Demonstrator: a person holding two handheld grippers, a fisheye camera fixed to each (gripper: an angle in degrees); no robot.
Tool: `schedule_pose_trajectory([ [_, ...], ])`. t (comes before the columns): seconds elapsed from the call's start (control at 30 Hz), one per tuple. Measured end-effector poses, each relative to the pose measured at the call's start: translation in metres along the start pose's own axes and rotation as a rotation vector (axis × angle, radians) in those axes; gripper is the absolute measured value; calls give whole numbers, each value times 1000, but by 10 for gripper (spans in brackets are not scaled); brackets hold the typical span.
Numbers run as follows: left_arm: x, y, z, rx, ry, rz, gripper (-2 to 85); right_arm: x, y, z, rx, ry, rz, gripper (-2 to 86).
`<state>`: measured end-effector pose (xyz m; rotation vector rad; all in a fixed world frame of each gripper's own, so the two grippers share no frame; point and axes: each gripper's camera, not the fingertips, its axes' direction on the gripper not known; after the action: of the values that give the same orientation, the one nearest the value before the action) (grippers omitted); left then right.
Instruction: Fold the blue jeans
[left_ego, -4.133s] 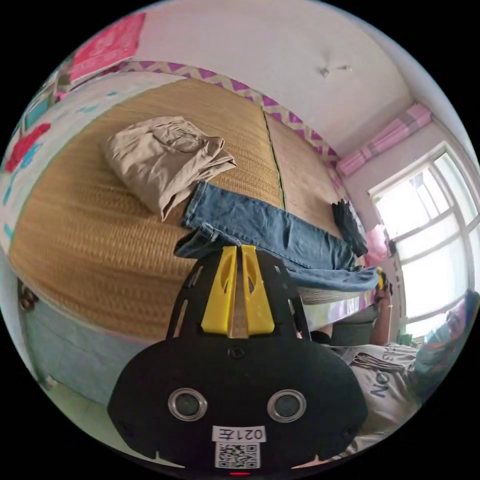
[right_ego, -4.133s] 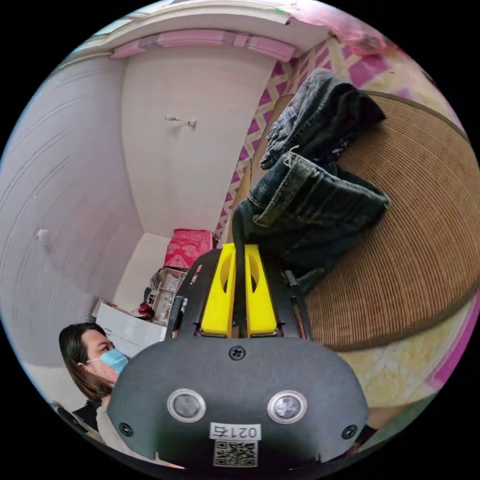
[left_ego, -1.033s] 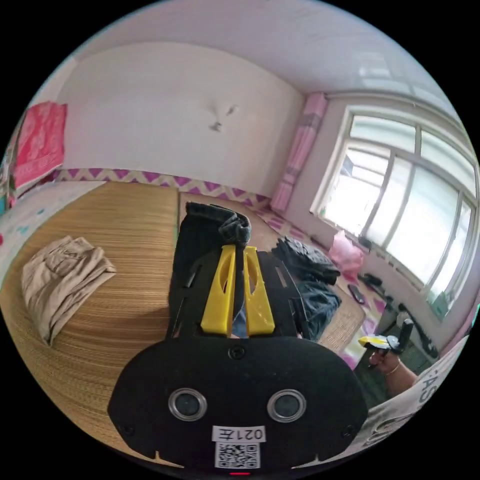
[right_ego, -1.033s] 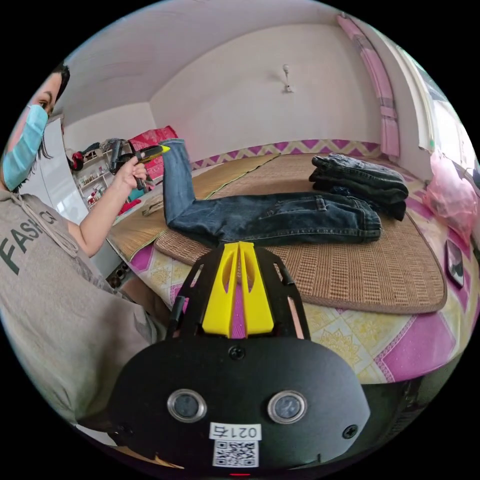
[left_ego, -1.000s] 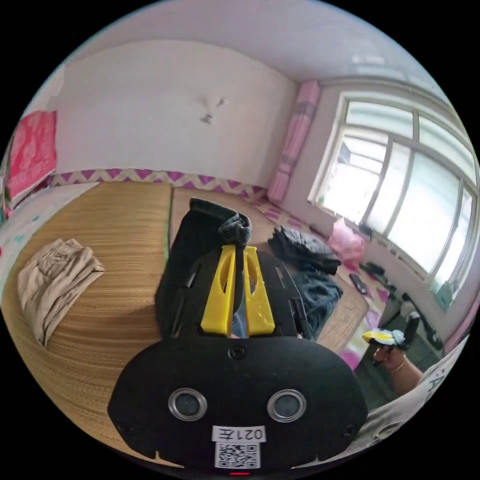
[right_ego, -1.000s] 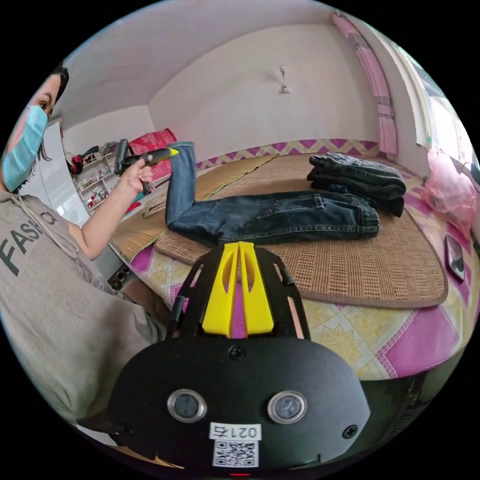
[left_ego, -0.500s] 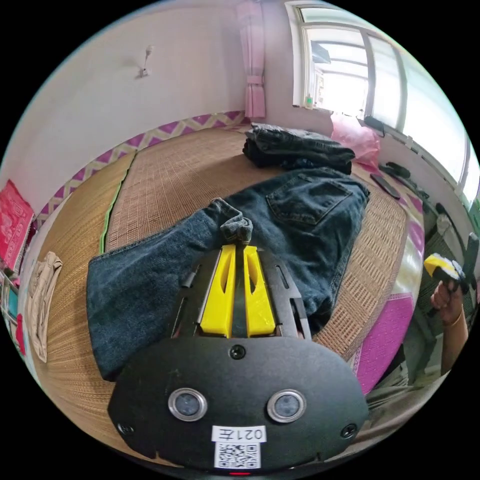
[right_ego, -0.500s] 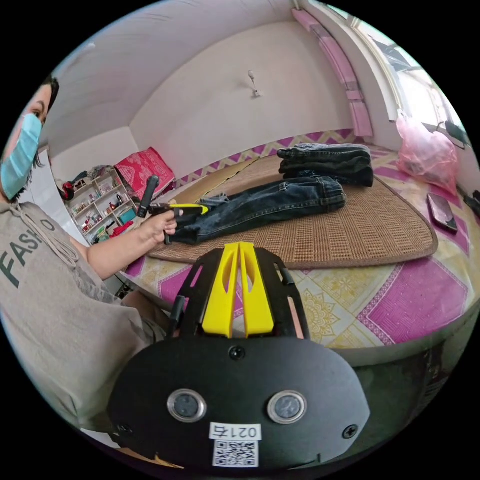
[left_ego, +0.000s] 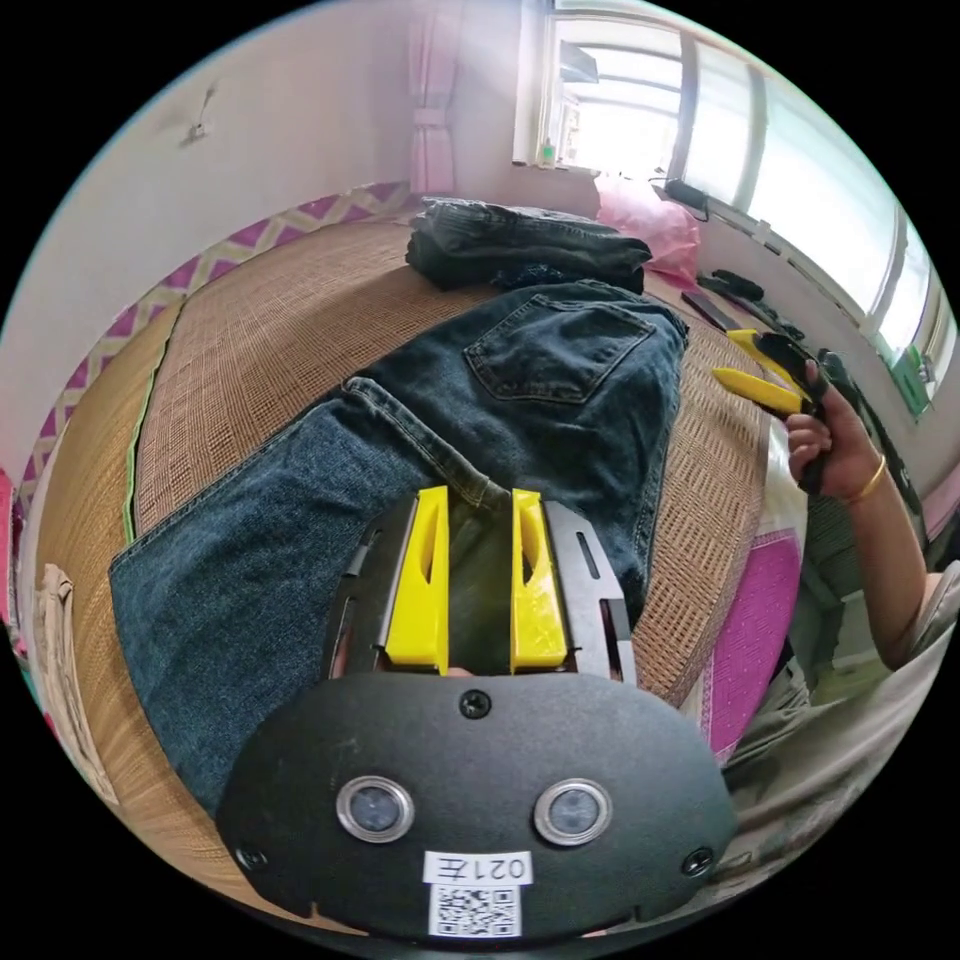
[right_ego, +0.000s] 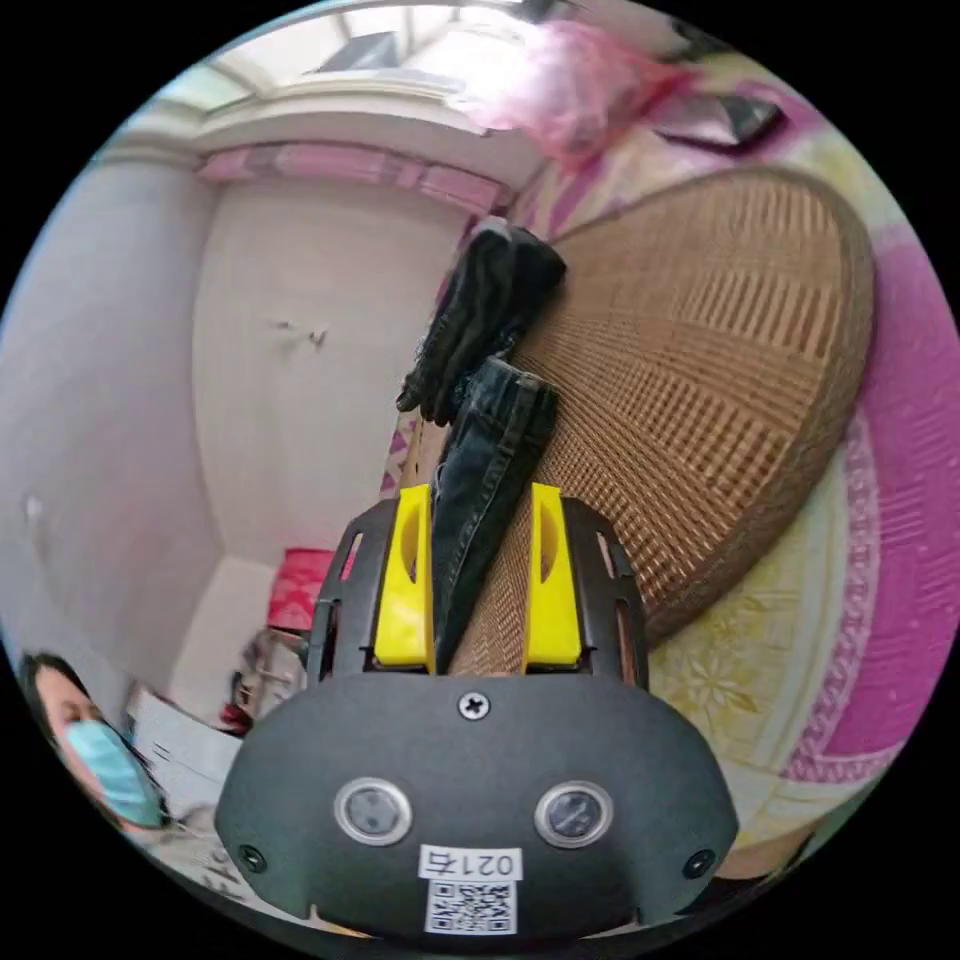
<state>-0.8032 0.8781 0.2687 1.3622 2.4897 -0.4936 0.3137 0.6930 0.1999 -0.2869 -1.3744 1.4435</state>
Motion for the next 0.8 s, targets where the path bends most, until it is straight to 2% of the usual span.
schedule_pose_trajectory([
  [0.23,-58,29,-22,207,338,-88,90,-25,-19,51,10,-19,95,133],
  [0.3,-67,41,-29,213,362,-79,81,-22,-23,61,18,-82,175,90],
  [0.37,-82,69,-49,259,327,-86,57,-40,-22,63,31,-66,143,64],
  [0.43,-98,93,-65,293,292,-118,22,-88,-19,66,37,15,-17,46],
  [0.57,-139,151,-90,295,262,-213,-7,-248,23,102,29,108,-491,10],
  [0.7,-165,201,-107,334,248,-273,-9,-397,132,197,-97,246,-1014,0],
  [0.8,-178,237,-113,333,204,-320,-9,-448,235,281,-258,300,-1316,-5],
])
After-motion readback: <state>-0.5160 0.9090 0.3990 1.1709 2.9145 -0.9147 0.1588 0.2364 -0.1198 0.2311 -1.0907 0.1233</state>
